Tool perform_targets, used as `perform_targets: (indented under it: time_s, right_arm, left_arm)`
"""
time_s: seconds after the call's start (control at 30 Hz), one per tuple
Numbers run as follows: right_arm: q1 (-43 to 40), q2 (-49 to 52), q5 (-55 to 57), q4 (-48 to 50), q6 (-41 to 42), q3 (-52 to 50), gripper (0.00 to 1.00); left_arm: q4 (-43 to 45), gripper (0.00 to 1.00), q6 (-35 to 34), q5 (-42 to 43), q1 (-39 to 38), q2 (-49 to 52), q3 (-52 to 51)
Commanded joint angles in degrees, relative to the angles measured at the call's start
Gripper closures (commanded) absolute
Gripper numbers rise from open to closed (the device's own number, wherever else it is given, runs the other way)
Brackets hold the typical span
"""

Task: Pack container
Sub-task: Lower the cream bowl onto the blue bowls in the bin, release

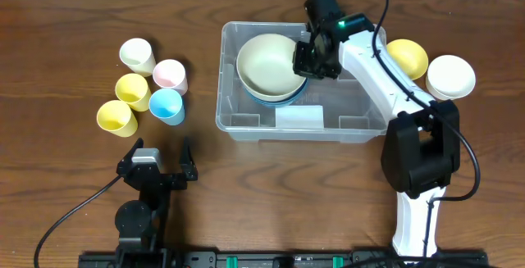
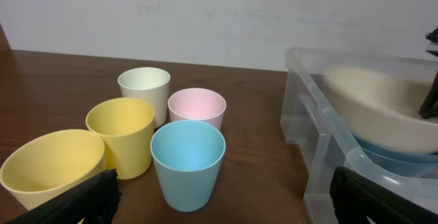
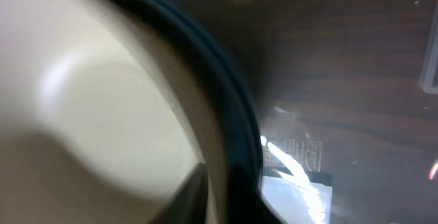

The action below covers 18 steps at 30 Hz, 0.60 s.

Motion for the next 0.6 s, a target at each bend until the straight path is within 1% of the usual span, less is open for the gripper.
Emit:
perform_targets:
  time_s: [0.0,0.07,0.1,0.23,0.37,0.5,0.57]
  right_arm:
    - [0.52,-0.11,0.50,0.04,0.28,-0.04,0.80]
    - [0.50,-0.11,1.70,-0.28,0.28,-0.04,0.75]
    - [0.50,-0.11,1.88,-0.39,0.26,-0.04,0.70]
    - [0.50,-0.13,1.86,-0.46,0.26,-0.02,0.62]
    - [0.50,-0.28,1.84,-0.81,0.24,0.63,0.60]
    - [0.50,-1.18,1.84,-1.42,-0.24,1.97,0.55]
    - [0.50,-2.01,1.86,-1.62,-0.39,2.67,0.50]
  left_arm:
    - [-2.12,0.02,0.94,0.37,0.28,-0.35,-0.85]
    - [-2.12,0.02,0.94,0.37,0.28,-0.35,-0.85]
    - [-2.12,0.02,0.94,0.37,0.28,-0.35,-0.85]
    - [-2.12,0.02,0.94,0.37,0.28,-0.35,-0.85]
    - [-2.12,0.02,0.94,0.37,0.28,-0.35,-0.85]
    - [-2.12,0.02,0.94,0.37,0.28,-0.35,-0.85]
    - [-2.12,0.02,0.94,0.37,0.28,-0.35,-0.85]
